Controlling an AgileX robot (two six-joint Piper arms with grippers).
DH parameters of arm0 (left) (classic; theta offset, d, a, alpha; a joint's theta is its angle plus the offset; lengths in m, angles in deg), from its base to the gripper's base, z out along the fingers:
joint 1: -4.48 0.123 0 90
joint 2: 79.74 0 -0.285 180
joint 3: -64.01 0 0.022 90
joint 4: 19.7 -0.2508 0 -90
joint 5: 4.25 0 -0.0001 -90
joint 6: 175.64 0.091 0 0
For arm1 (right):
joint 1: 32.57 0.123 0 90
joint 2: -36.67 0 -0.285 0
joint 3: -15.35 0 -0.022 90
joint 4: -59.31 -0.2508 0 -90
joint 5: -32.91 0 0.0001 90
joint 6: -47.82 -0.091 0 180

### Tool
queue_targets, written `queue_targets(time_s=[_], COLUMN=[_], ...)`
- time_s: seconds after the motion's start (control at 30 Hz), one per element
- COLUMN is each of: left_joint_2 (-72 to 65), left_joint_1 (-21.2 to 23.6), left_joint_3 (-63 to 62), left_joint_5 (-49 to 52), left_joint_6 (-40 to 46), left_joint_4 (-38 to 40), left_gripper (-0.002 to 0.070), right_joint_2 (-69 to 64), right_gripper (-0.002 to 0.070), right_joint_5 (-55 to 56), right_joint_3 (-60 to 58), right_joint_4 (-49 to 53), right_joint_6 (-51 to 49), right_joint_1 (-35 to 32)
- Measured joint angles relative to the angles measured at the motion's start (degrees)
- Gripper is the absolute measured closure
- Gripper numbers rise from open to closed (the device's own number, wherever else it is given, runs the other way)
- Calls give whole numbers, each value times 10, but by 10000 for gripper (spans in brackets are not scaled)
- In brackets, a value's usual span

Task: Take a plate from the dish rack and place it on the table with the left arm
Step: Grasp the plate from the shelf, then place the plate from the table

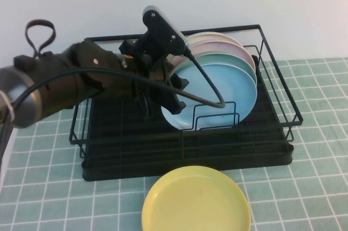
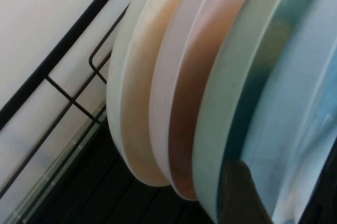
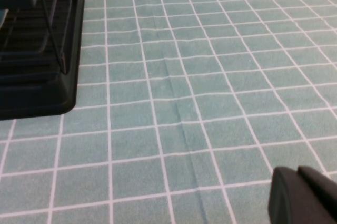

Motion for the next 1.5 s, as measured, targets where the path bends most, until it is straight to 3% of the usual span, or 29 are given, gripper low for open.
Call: queue_targets(time_s=[0.4,0.57,0.8,1.07,1.27,1.5], left_joint_2=[-45,-56,-65,-50,16,111], left_joint_1=[0,0,0,0,0,0], left_joint_3=[0,0,0,0,0,0], left_joint_5=[-73,-71,-71,-68,-68,5], left_joint_6=[-12,-12,-7,-4,-6,-9], left_joint_4=[123,170,171,169,170,173], left_gripper=[335,392,571,575,620,622], right_joint_2=[0,0,0,0,0,0], right_gripper=[678,678,678,678,678,678], right_joint_5=[0,0,0,0,0,0], right_joint_3=[0,0,0,0,0,0], right_joint_4=[0,0,0,0,0,0], right_joint_6=[0,0,0,0,0,0], right_joint_1=[0,0,0,0,0,0])
